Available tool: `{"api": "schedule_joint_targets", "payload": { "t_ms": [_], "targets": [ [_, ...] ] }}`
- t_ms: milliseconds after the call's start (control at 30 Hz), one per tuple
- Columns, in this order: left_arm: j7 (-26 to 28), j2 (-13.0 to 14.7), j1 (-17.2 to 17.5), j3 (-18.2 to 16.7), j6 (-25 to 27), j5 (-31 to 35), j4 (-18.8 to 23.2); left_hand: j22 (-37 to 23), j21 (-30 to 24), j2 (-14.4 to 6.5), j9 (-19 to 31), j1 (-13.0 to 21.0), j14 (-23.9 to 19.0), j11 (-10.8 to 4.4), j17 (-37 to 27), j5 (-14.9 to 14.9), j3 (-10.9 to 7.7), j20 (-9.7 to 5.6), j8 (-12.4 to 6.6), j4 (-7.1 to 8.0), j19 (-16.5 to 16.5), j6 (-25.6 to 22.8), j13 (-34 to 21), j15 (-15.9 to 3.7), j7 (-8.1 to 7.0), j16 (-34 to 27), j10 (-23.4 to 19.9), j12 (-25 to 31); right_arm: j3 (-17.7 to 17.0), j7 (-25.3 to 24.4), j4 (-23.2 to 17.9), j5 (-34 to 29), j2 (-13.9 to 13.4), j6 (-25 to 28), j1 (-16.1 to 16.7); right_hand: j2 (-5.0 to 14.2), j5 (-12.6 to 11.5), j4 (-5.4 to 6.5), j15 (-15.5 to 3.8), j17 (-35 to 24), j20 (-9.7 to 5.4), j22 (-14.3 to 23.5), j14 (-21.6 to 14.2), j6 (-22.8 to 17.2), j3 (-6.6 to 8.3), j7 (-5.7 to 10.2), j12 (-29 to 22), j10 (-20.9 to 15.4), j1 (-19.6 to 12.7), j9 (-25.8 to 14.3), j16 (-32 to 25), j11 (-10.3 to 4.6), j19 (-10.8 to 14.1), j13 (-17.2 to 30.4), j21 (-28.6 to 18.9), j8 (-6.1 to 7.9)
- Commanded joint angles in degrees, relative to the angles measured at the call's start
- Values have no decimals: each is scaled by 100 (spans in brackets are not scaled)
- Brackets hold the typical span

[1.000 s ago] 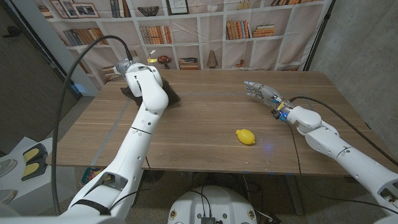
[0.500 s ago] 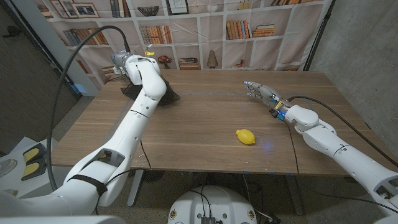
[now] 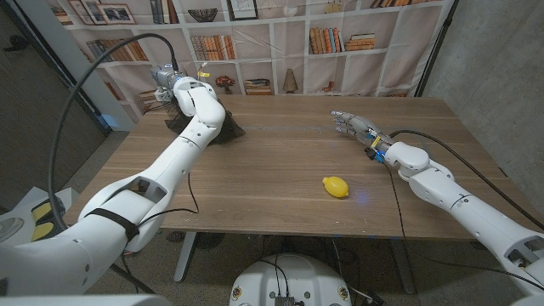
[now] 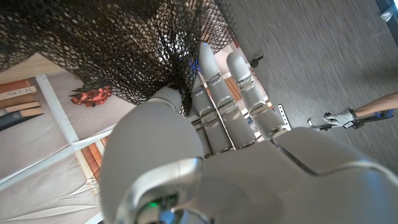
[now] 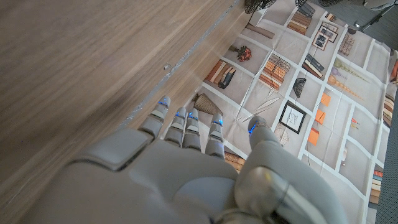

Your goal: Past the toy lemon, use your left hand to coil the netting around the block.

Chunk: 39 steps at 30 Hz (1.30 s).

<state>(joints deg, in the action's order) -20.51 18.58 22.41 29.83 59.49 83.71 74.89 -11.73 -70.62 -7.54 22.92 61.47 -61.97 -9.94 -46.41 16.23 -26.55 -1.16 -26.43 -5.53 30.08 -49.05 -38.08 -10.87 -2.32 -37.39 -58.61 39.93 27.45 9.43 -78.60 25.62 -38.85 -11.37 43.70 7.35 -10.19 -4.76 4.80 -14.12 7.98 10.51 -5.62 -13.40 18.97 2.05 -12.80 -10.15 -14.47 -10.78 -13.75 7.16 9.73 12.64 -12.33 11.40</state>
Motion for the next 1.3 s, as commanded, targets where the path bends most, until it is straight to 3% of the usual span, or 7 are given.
{"api": "schedule_joint_targets", "payload": {
  "t_ms": [33,433,733,867,1000,1133,1300],
  "targets": [
    [2511,52,-888,913,266,-2443,-1708,32,-147,6,-244,200,-110,-85,304,-272,-73,-87,167,-223,51,-649,424,-218,522,295,-187,-302,79,-201,-119,-82,41,346,-71,25,-8,-6,9,-16,-13,12,4,-5,2,8,25,-20,-3,-32,2,14,-17,31,19,-13],
    [3951,-764,-2310,2362,-1389,-4752,-5388,83,-313,93,-531,346,-323,-64,628,-600,-185,-147,439,-403,129,-739,1004,-241,473,595,-292,-772,102,-389,-390,-142,-57,777,-90,9,-5,-5,21,-15,-5,12,5,3,-10,0,22,-24,10,-32,4,16,-21,34,20,-15],
    [2184,-144,-2764,4626,-2615,-6188,-5023,115,-433,292,-1029,747,413,174,1713,-573,-360,-35,1500,-368,-690,535,2018,-272,475,1798,787,-2123,73,-535,-551,-161,-122,967,-62,2,-2,0,16,-17,-3,13,10,6,-19,2,25,-14,24,-32,6,4,-25,36,21,-16],
    [1422,4,-3042,5077,-3265,-6574,-5023,170,50,1066,-1213,-1547,1371,475,2537,-585,586,335,1681,486,-1277,1861,2488,29,-15,2538,1631,-2832,68,-571,-555,-158,-111,981,-60,6,-1,5,13,-19,-8,13,7,5,-22,2,21,-21,31,-32,4,8,-26,38,21,-15],
    [897,56,-3218,5397,-3574,-6584,-5023,192,1287,1292,-1226,-3156,3765,1022,3286,-441,1286,1280,1664,1094,-2640,4358,2611,1315,-297,2730,4043,-2969,116,-525,-419,-172,-17,908,-144,14,-1,11,6,-21,-10,13,0,7,-23,5,22,-17,37,-32,-1,-1,-24,38,20,-15],
    [486,-135,-3262,5437,-2700,-6520,-5023,174,2438,1208,-1237,-3974,5927,1387,3543,-358,1724,1347,1662,1333,-3615,6277,2623,2042,-361,2726,6267,-2963,167,-471,-319,-191,48,870,-220,27,-2,19,6,-25,-18,13,3,8,-23,9,24,-13,44,-32,-1,-7,-30,38,22,-14],
    [609,-545,-3289,5332,-1876,-6443,-5435,147,3430,880,-1228,-4518,7671,1588,3537,-344,1965,1351,1621,1391,-4609,7447,2627,2192,-256,2751,7930,-2924,199,-440,-264,-204,94,829,-261,33,-2,24,6,-27,-18,13,5,5,-24,9,25,-9,49,-32,-1,-9,-30,38,22,-13]
  ]
}}
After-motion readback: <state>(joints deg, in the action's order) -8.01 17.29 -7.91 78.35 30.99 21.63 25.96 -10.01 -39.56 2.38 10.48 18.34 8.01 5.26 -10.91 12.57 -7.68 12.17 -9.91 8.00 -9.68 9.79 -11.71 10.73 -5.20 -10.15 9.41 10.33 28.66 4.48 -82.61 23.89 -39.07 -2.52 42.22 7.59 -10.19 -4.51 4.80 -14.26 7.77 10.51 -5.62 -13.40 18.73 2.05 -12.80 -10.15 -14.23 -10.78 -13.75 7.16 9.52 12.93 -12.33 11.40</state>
